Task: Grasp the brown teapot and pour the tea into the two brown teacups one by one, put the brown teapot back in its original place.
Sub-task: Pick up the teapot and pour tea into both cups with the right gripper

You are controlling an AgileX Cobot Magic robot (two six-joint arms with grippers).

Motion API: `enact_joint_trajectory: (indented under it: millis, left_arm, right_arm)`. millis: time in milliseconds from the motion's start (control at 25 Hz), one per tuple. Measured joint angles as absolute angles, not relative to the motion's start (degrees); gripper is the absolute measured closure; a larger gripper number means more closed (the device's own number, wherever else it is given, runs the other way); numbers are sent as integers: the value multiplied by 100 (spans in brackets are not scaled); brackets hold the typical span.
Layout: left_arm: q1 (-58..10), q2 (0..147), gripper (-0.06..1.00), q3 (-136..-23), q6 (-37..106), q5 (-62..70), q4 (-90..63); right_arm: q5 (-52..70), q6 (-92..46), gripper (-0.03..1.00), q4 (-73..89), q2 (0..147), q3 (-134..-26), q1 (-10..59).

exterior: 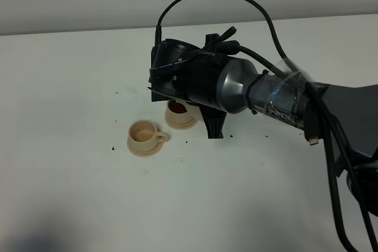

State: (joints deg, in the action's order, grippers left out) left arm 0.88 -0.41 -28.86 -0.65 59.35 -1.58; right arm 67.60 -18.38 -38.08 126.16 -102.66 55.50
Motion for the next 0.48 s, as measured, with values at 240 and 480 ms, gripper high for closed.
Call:
enact_joint_trajectory:
  millis: [240, 480]
  left_arm:
    - [88, -41, 58, -2886, -65, 5935, -158]
    - [88, -41, 58, -2886, -65, 5935, -158]
  right_arm:
    - [6777, -1564, 84, -3392, 12207, -10296, 5550]
    - [6710, -1406, 84, -2984, 12082, -10296, 5598]
